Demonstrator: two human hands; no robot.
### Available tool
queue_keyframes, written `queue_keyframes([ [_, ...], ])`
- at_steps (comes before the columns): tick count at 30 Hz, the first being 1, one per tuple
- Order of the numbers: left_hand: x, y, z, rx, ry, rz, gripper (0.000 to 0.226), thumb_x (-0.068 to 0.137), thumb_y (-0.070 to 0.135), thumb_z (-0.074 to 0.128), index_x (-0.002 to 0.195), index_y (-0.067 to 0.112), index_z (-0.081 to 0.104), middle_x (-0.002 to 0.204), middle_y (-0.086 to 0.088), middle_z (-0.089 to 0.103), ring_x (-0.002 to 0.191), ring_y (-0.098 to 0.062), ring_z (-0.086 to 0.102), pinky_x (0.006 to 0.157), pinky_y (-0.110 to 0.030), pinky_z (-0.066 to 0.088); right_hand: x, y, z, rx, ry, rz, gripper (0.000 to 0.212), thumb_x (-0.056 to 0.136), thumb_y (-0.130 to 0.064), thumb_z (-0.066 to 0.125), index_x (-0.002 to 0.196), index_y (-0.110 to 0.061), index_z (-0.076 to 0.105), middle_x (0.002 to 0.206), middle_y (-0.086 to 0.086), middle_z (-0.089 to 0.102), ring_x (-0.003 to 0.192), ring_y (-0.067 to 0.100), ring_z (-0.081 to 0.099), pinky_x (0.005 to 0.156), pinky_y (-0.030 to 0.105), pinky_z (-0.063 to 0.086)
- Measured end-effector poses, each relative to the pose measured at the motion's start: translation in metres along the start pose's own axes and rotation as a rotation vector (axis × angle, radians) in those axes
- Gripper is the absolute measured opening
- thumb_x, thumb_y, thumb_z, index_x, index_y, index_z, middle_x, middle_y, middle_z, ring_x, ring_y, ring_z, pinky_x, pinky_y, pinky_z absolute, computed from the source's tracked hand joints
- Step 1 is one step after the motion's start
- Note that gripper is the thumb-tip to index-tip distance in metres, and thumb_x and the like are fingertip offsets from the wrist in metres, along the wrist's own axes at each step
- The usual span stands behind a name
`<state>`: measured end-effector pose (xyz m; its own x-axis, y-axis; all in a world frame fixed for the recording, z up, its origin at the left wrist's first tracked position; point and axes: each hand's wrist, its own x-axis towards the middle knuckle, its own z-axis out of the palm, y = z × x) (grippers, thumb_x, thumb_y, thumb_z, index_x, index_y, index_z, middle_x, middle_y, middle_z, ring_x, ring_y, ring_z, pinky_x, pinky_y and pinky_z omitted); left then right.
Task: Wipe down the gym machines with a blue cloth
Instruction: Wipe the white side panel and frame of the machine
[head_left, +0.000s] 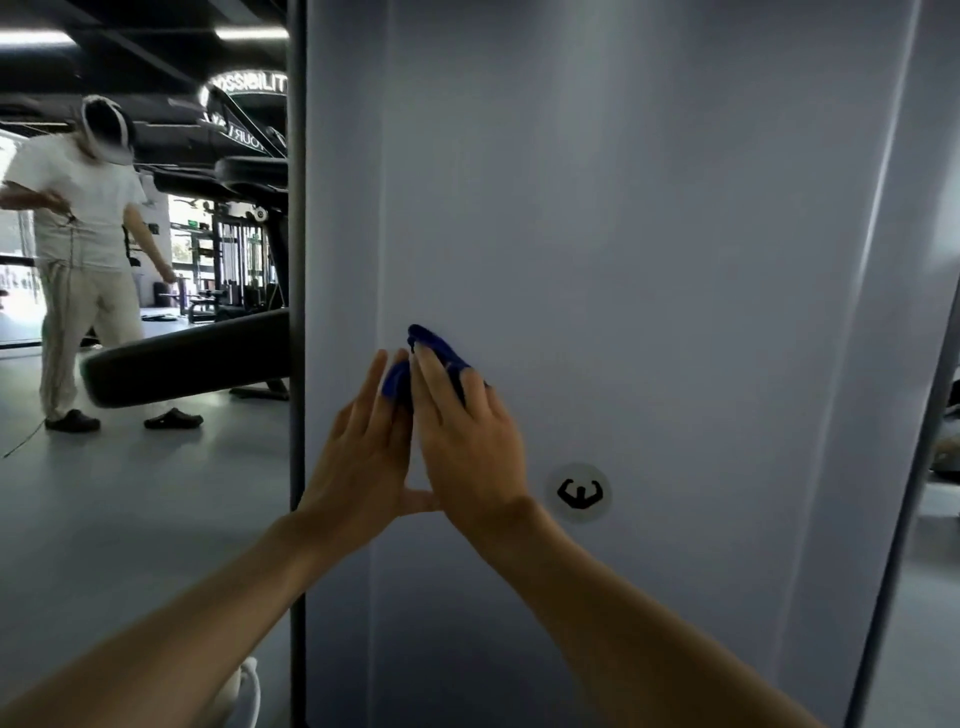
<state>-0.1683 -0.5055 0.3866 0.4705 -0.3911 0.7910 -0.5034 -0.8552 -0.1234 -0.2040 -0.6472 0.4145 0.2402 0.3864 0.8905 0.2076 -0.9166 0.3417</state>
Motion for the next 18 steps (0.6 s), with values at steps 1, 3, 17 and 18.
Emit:
queue_keyframes([
  [1, 0.000, -0.001, 0.000, 0.005, -0.004, -0.007, 0.144, 0.067, 0.092, 0.053, 0.164, 0.001, -0.001, 0.174, -0.015, -0.009, 0.161, -0.033, -0.007, 0.123, -0.052, 0.023, -0.002, 0.016, 0.000, 0.001, 0.029, 0.003, 0.056, 0.094, -0.010, 0.044, 0.150, -0.006, 0.048, 0.156, 0.007, 0.046, 0.118, 0.028, 0.053, 0.098, 0.036, 0.049],
  [3, 0.001, -0.002, 0.003, 0.009, -0.006, -0.016, 0.149, 0.063, 0.092, 0.058, 0.164, 0.000, -0.003, 0.174, -0.015, -0.011, 0.161, -0.033, -0.005, 0.120, -0.051, 0.022, -0.014, 0.055, -0.020, 0.023, 0.058, 0.179, 0.063, 0.091, -0.002, 0.056, 0.152, -0.008, 0.045, 0.158, 0.005, 0.043, 0.123, 0.031, 0.047, 0.098, 0.042, 0.051],
  [17, -0.002, -0.005, -0.001, 0.019, -0.028, -0.015, 0.142, 0.070, 0.091, 0.048, 0.163, -0.003, -0.006, 0.172, -0.023, -0.005, 0.160, -0.033, 0.002, 0.128, -0.044, 0.017, 0.037, 0.001, 0.002, -0.032, -0.062, -0.051, 0.058, 0.098, -0.017, 0.024, 0.153, -0.012, 0.043, 0.162, 0.007, 0.037, 0.127, 0.027, 0.049, 0.106, 0.035, 0.044],
  [18, -0.002, -0.004, 0.000, 0.014, -0.042, -0.029, 0.147, 0.067, 0.092, 0.052, 0.162, -0.003, -0.010, 0.172, -0.021, -0.009, 0.160, -0.031, 0.000, 0.127, -0.043, 0.015, 0.037, 0.013, -0.008, -0.051, -0.059, -0.027, 0.058, 0.099, -0.017, 0.026, 0.155, -0.014, 0.041, 0.159, 0.006, 0.041, 0.125, 0.026, 0.050, 0.105, 0.035, 0.044],
])
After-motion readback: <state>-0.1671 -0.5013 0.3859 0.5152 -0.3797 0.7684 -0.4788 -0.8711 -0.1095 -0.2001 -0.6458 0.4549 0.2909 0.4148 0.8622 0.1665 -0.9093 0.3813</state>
